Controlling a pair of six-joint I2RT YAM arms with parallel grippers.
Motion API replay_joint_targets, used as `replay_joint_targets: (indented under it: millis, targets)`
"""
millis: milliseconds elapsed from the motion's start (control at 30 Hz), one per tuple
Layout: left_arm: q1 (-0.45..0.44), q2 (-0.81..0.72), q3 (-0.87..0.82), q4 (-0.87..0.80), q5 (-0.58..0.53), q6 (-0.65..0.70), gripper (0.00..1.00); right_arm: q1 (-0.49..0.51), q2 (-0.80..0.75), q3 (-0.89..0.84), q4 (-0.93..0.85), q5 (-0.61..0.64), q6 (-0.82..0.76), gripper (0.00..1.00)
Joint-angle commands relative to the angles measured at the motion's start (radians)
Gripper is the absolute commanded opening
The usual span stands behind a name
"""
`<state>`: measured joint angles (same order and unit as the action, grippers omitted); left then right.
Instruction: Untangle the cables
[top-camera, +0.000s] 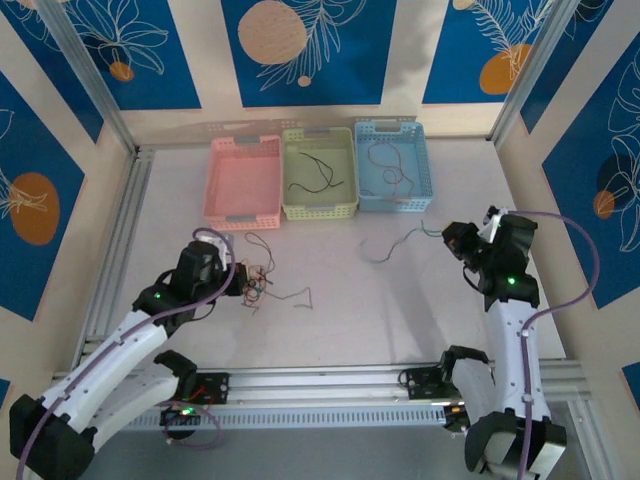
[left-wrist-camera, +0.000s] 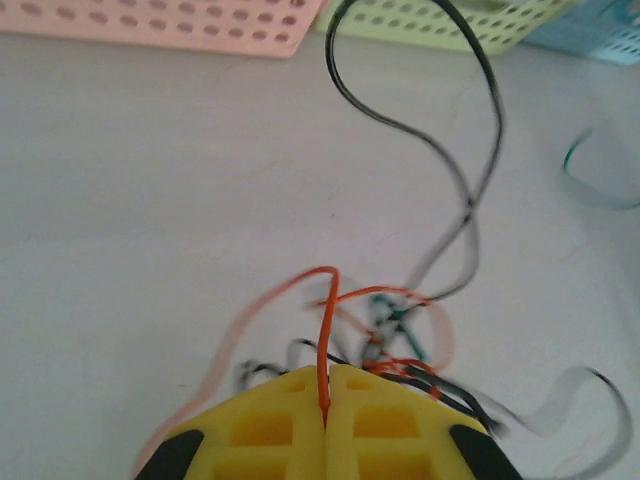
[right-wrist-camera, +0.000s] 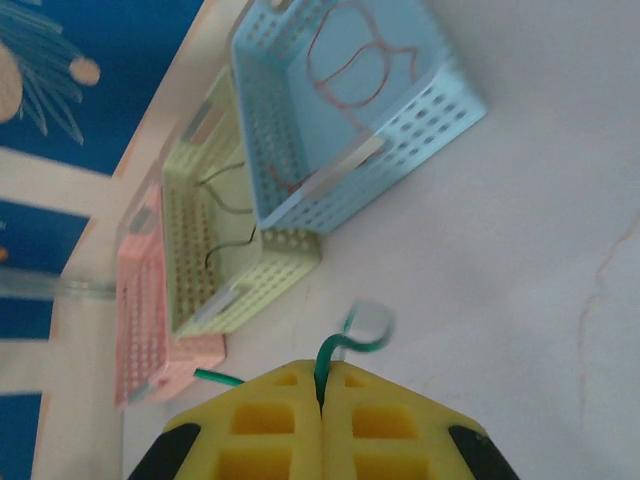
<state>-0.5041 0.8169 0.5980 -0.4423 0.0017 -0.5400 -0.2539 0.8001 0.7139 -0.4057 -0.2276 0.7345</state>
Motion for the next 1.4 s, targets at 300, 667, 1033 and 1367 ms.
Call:
replay_joint_targets:
  millis: [300,667,1033,1367]
  targets:
    - [0.007,0.172,0.023,0.153,0.057,0.025,0.00,0.000,0.002,0.004,0.096,-0.185,0.067,0.00]
    - [0.006,0.382,0.166,0.166,0.120,0.066,0.70,0.075,-0.002,0.021,0.096,-0.265,0.085,0.00]
    - [0.006,0.130,0.170,0.208,0.365,0.008,0.83,0.143,-0.002,-0.007,0.203,-0.386,0.131,0.00]
    - [-0.008,0.057,0.370,0.089,0.642,0.137,0.88,0.325,0.038,0.052,0.210,-0.388,0.036,0.00]
